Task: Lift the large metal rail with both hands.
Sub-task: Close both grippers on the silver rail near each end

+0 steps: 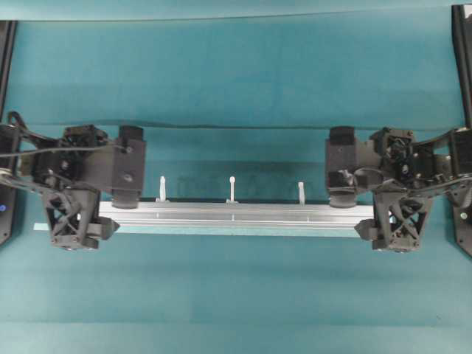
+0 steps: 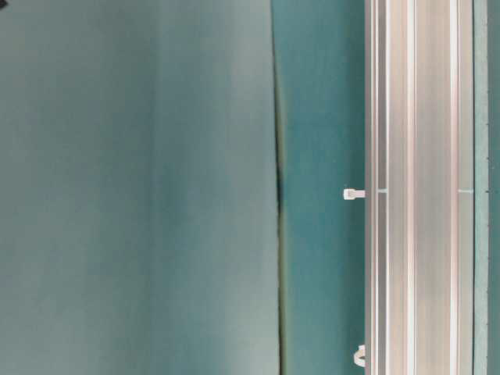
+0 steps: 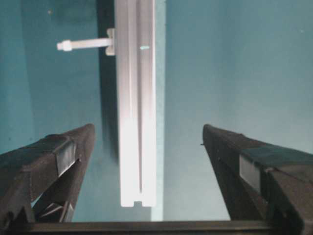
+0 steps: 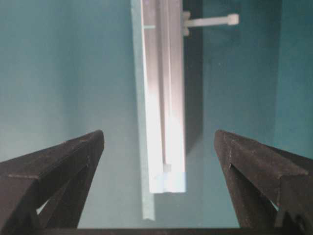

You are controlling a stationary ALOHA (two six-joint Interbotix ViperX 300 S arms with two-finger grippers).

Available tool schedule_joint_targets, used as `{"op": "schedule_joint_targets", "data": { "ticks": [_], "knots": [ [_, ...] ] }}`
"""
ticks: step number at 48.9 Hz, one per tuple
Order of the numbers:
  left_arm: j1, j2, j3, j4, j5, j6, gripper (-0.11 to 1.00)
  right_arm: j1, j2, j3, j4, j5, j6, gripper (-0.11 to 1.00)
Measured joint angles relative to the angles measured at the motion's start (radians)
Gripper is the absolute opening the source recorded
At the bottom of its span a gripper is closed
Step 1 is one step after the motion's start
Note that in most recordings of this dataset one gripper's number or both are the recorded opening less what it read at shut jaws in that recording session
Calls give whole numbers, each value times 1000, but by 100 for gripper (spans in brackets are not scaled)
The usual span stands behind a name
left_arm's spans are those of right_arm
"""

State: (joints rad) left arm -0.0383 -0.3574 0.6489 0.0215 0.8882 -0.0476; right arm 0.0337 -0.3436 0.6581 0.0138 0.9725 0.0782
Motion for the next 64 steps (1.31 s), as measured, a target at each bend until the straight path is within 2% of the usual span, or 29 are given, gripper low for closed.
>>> {"op": "schedule_joint_targets", "data": {
  "ticks": [16,32,52,64],
  "knots": [
    [8,57,86,0,-140,-17,99,0,91,6,-25,-41,-6,97],
    [11,158,100,0,-215,-12,99,21,175,31,-23,-135,-6,97],
    [21,255,120,0,-310,-3,99,21,249,129,-25,-328,-6,97],
    [28,298,146,2,-370,-3,99,21,304,140,-25,-408,-6,97]
  ]
}}
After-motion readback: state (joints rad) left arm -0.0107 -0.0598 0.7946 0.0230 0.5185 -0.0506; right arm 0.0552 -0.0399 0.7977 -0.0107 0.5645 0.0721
